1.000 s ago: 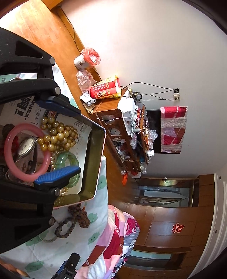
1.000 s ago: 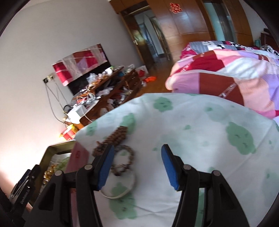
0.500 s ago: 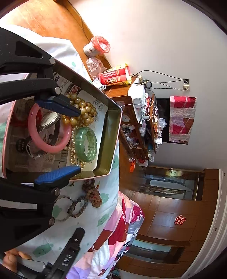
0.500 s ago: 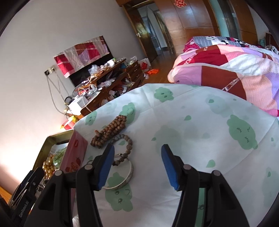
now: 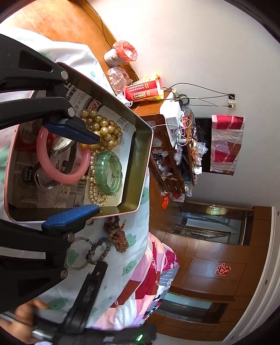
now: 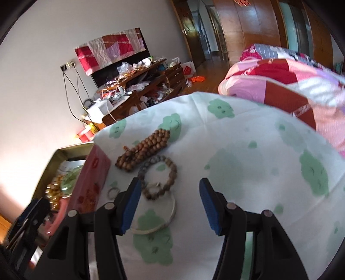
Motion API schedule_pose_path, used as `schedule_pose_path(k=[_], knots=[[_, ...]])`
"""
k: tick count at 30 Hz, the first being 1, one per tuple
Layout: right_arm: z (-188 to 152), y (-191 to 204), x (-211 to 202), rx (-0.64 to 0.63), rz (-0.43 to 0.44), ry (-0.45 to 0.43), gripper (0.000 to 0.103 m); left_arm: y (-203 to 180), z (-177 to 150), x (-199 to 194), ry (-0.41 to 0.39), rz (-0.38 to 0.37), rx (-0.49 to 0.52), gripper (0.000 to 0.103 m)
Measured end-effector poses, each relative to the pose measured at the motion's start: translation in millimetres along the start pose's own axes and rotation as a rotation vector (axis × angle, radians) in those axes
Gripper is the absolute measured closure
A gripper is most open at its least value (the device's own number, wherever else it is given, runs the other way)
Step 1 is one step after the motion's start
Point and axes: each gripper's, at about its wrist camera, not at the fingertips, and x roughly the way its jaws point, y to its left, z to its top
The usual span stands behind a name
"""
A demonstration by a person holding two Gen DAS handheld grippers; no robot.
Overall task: Organize jewelry
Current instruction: 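Grasp the brown wooden bead strand with the left gripper while the right gripper grasps the dark bead bracelet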
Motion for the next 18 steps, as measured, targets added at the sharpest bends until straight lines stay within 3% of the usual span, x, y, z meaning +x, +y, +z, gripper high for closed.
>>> schedule_pose_path(k=[1,4,9,11,12,18], knots=[[3.6,2.6,5.3,-0.023,-0.025,0.010,0.044,-0.5,0.2,0.5,0.002,0.001,0.004,0.044],[11.9,6.3,24.4,-0.061,-0.042,0.057,0.060,-1.9,0.0,2.1,0.010,0.003,0.010,0.044],[12.1,14.3,40.6,-0.123,-0.063,0.108,0.064,-5.9,-1.0,5.6,0.023,-0.002,0.024,0.044],[11.3,17.2,40.4,-0.151,-0.079,0.109,0.086,-9.7,-1.3,6.6,0.025,0.002,0.040,0.044],[10.9,17.0,39.6,-0.160,-0.087,0.109,0.089,-12.1,-1.5,6.0,0.021,0.003,0.050,0.044],[15.6,-15.8,24.8,-0.023,-0.040,0.059,0.090,-30.3,1.1,-1.6,-0.031,0.012,0.137,0.044]])
